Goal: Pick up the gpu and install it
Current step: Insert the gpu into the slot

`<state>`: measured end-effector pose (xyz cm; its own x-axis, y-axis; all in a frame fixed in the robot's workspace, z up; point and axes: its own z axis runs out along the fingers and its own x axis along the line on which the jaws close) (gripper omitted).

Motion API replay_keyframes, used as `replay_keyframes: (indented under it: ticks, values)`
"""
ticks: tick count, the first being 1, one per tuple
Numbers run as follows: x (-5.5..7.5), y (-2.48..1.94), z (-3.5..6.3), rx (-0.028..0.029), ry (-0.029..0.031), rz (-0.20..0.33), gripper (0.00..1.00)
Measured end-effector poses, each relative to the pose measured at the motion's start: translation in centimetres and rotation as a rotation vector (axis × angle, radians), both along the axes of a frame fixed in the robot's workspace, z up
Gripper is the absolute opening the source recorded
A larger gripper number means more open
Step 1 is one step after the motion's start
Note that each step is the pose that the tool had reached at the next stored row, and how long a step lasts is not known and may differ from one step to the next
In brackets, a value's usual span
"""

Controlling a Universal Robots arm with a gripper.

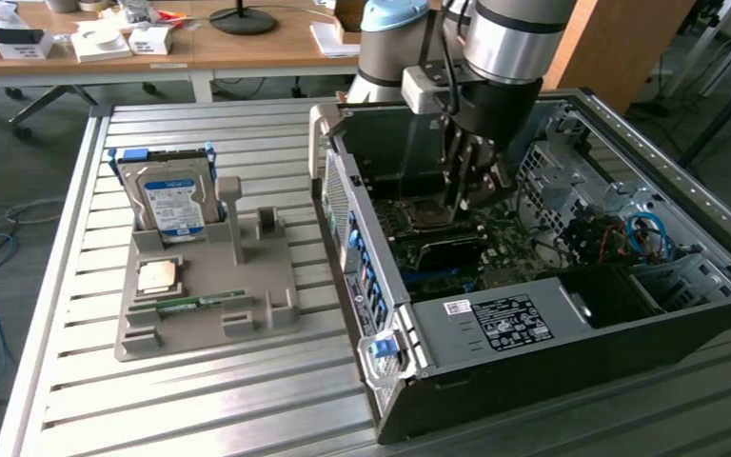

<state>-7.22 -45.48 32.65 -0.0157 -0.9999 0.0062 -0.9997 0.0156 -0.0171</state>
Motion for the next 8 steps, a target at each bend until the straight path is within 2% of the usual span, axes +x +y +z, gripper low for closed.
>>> replay_keyframes:
  ticks: [8]
  values:
    - [0.00, 0.00, 0.94, -0.0001, 0.0000, 0.000, 0.34]
